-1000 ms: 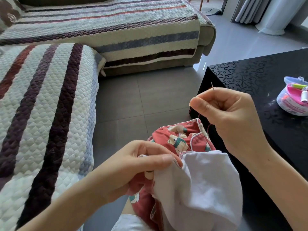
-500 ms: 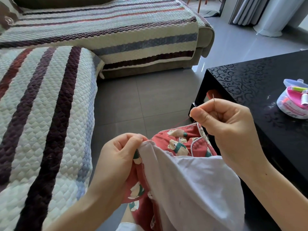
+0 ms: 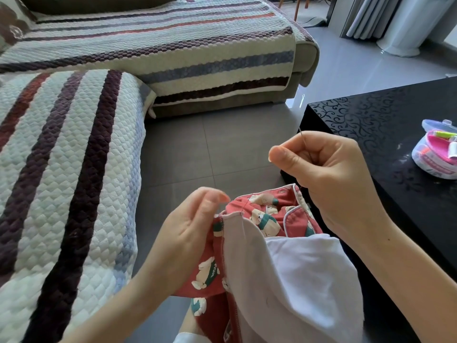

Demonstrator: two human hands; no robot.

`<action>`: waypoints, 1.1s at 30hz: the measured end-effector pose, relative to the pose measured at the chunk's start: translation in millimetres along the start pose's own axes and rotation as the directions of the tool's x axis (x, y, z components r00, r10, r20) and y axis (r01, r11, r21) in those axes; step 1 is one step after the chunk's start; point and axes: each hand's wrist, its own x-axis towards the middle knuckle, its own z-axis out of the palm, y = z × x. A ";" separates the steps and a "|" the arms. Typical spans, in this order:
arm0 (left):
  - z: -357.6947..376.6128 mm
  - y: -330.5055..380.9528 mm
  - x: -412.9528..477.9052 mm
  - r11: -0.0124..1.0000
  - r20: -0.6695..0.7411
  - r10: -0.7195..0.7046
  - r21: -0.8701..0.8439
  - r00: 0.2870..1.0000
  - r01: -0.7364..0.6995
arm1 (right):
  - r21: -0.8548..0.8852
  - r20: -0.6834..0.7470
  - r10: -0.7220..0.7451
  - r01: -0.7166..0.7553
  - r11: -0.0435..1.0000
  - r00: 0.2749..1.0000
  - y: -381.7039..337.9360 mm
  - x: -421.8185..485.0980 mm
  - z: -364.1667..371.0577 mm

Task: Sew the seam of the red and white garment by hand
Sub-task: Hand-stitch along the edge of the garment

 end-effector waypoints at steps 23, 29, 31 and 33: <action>-12.0 19.9 6.2 0.831 0.434 -0.244 -0.367 0.867 0.417 | -0.009 0.254 0.101 -0.102 0.995 0.962 41.8 -1.1 2.5; -13.7 26.0 3.0 0.797 0.463 -0.272 -0.382 0.843 0.467 | 0.168 0.522 0.159 -0.284 0.944 0.838 40.8 -33.3 0.8; -13.2 26.5 2.4 0.804 0.444 -0.289 -0.369 0.848 0.467 | 0.177 0.528 0.158 -0.290 0.940 0.834 41.5 -38.9 -2.0; -12.4 26.7 1.1 0.824 0.439 -0.296 -0.332 0.848 0.460 | 0.166 0.522 0.159 -0.284 0.944 0.838 40.2 -42.3 -3.6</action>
